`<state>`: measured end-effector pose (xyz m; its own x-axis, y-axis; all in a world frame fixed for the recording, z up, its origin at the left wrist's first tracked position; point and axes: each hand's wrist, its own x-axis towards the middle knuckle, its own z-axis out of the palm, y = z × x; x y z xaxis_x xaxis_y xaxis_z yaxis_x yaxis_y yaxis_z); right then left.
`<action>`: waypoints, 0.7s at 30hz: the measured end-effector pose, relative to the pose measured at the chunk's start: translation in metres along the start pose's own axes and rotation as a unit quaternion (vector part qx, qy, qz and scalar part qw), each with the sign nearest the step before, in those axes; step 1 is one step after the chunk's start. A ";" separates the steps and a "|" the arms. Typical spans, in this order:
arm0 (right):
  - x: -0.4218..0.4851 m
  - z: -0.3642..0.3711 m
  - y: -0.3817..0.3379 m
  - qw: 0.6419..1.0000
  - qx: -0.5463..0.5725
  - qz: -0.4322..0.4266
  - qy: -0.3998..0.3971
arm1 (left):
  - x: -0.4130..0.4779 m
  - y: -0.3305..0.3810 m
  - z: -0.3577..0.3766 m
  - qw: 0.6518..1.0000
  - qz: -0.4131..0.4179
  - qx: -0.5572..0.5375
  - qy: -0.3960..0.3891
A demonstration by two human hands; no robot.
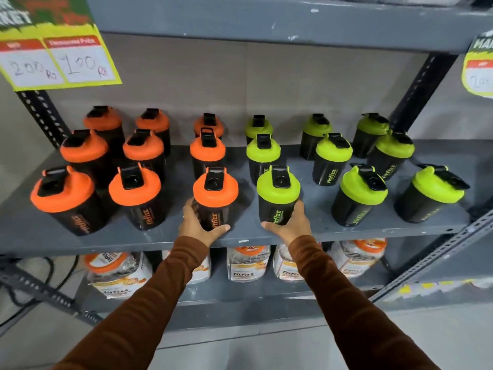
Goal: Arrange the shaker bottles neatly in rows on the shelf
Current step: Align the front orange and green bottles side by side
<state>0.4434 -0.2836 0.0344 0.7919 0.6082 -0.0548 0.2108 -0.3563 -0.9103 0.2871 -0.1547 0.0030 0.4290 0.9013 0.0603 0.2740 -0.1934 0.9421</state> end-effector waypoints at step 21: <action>-0.005 0.005 0.005 0.999 -0.033 -0.026 0.013 | 0.004 0.000 -0.010 0.994 -0.024 0.068 -0.078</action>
<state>0.4371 -0.2851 0.0277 0.7931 0.6091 0.0036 0.2885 -0.3705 -0.8829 0.2807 -0.1471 0.0061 0.5381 0.8416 -0.0454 0.4073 -0.2125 0.8883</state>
